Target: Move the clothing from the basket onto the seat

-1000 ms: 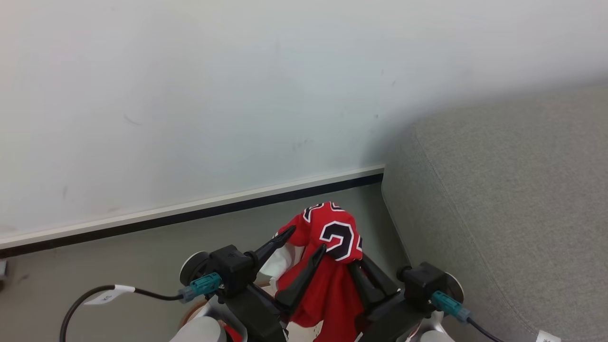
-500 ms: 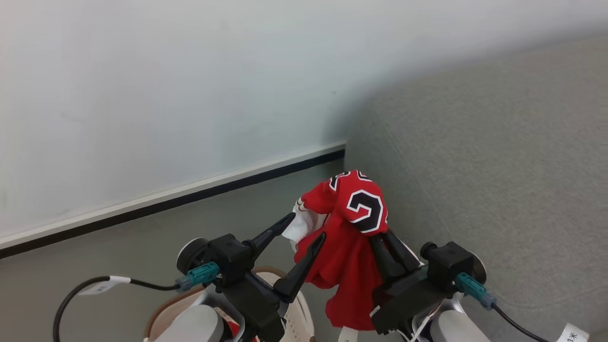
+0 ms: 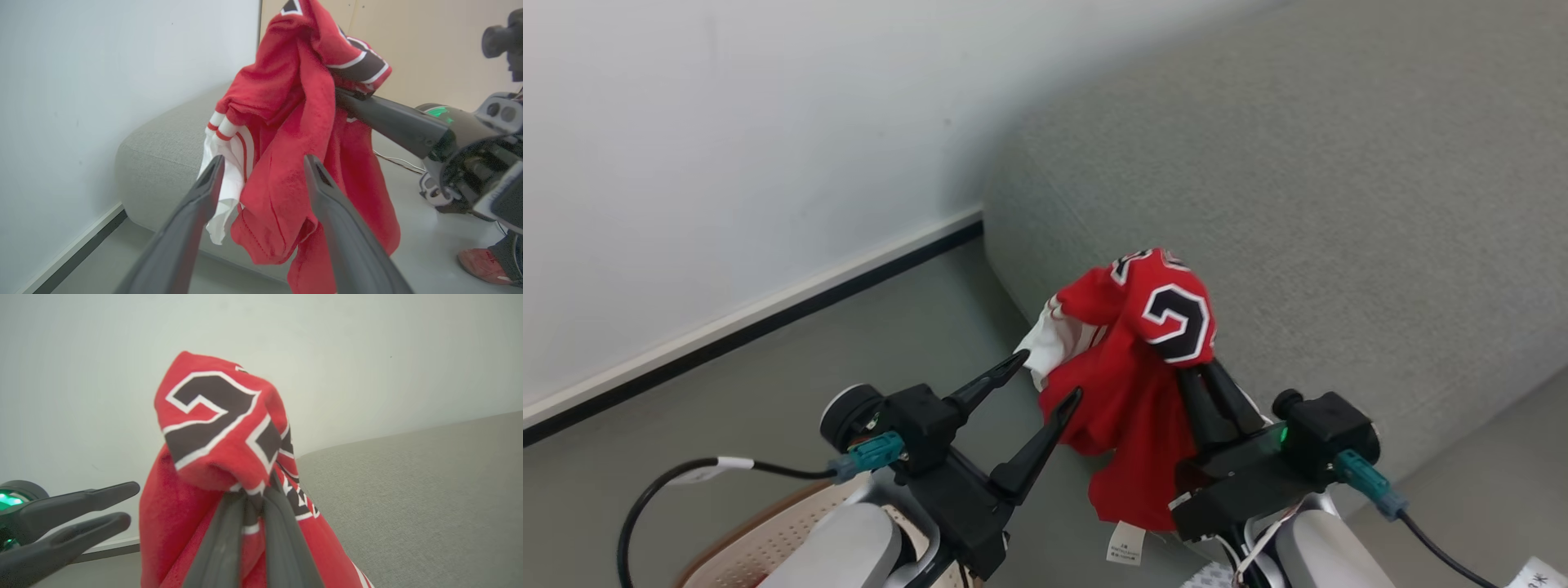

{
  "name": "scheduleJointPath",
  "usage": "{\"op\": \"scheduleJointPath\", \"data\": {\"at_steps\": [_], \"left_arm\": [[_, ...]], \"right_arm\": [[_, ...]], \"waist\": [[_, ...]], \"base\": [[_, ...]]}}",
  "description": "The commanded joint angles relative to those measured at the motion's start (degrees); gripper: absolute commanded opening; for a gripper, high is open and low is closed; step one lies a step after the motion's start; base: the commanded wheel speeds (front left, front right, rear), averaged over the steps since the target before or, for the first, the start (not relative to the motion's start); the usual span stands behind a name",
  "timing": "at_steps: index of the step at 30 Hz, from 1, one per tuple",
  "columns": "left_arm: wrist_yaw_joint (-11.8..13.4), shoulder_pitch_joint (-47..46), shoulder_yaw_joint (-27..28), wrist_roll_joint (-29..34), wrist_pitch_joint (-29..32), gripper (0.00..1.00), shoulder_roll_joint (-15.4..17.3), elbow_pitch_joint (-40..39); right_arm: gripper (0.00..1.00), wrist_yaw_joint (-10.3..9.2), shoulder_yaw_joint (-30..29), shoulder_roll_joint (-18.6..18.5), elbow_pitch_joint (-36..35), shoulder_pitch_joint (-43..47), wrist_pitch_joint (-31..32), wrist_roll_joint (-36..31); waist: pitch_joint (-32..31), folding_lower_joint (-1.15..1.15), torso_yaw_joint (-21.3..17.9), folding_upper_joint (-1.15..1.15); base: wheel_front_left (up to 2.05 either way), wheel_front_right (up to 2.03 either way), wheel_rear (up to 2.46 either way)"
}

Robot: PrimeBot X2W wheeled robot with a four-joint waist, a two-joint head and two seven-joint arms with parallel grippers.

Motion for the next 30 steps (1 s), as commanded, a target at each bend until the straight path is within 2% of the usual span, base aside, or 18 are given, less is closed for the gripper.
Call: {"op": "scheduleJointPath", "data": {"at_steps": [1,9,19,25,30], "left_arm": [[-0.5,-1.7,-0.7,0.1,0.3,1.00,0.0,0.0],[-2.0,-4.5,-3.4,-0.6,0.2,1.00,-1.1,1.4],[-2.5,-5.9,-5.7,-1.3,-0.2,1.00,-0.6,3.1],[-2.5,-7.1,-6.1,-0.8,0.9,1.00,0.6,2.2],[-2.2,-8.9,-6.5,0.1,3.9,1.00,2.4,-0.5]], "right_arm": [[0.00,0.02,-1.4,0.4,-1.1,0.3,0.0,-0.8],[0.00,0.03,-6.0,1.0,-3.9,3.6,-0.1,-2.4],[0.00,0.02,-9.2,1.4,-6.2,6.4,-0.1,-3.7],[0.00,0.03,-10.2,1.5,-6.2,2.8,-0.1,-2.6],[0.00,0.02,-13.1,1.5,-6.3,-4.1,-0.1,-0.3]], "waist": [[3.6,-0.01,-4.4,-0.01],[4.6,-0.01,-5.3,-0.01],[6.4,-0.01,-5.7,-0.01],[9.4,-0.01,-5.5,-0.01],[15.0,-0.01,-4.7,-0.01]], "base": [[0.00,0.00,0.00],[0.00,0.00,0.00],[0.00,0.00,0.00],[0.00,0.00,0.00],[0.00,0.00,0.00]]}}
